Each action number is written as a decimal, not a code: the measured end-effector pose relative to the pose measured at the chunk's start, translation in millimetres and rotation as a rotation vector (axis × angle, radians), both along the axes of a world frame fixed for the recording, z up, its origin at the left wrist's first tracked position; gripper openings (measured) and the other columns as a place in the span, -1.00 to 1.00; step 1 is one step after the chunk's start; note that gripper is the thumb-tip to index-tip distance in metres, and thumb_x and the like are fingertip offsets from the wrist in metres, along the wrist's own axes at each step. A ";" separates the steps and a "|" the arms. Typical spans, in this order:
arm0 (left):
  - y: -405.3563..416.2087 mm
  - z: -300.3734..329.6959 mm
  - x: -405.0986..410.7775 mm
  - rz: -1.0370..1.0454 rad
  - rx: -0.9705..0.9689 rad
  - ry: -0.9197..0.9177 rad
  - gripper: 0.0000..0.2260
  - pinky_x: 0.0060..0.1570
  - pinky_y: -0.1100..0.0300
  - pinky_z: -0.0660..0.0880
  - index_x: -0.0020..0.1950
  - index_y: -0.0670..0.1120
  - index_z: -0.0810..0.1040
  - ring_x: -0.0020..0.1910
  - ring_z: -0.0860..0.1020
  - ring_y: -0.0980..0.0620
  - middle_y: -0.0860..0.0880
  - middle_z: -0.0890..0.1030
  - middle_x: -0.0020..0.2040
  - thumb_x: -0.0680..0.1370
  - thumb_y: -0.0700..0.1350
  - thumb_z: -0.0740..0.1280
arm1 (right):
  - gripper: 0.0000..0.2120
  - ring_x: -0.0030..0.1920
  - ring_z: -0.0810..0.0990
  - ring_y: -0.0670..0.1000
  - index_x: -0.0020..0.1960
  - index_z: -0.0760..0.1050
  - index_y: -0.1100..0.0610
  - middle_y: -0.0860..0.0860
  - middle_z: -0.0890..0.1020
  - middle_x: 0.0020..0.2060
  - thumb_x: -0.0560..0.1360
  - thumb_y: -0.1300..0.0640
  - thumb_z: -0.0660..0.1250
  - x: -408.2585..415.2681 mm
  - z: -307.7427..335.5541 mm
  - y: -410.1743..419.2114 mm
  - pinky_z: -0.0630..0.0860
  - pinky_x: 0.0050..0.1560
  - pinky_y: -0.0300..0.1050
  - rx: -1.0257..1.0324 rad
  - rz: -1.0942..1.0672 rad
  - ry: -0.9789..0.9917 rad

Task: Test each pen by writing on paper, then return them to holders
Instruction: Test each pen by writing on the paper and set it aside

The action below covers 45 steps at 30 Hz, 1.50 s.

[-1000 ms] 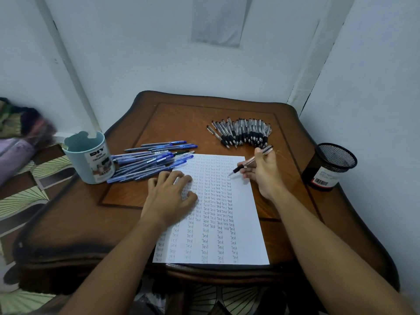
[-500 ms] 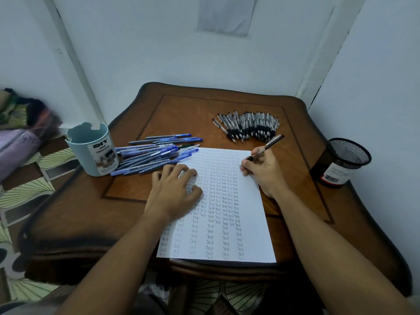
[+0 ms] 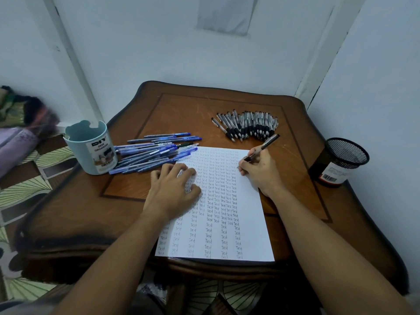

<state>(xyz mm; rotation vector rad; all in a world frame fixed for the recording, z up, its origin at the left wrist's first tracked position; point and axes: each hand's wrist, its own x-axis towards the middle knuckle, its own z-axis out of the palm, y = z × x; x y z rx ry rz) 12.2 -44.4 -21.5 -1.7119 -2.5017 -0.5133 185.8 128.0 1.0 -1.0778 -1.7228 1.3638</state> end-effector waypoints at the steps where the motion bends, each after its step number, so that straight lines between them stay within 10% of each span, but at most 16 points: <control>1: 0.0 0.0 0.0 -0.002 0.000 -0.003 -0.54 0.18 0.05 0.11 0.31 0.14 0.44 0.25 0.24 0.11 0.19 0.39 0.25 0.50 0.22 0.02 | -0.74 -0.23 0.63 0.08 0.00 0.37 0.12 0.29 0.63 -0.11 0.53 0.42 0.36 0.7 0.6 0.4 0.62 -0.11 -0.07 -0.024 -0.010 0.029; 45: -1.1 1.8 1.8 0.003 -0.008 0.000 -0.56 0.15 0.09 0.07 0.30 0.16 0.44 0.26 0.23 0.12 0.20 0.38 0.27 0.50 0.21 0.02 | -0.82 -0.27 0.61 0.07 -0.01 0.38 0.10 0.19 0.60 -0.19 0.59 0.34 0.32 3.9 -1.8 5.6 0.59 -0.20 -0.06 -0.078 -0.069 0.110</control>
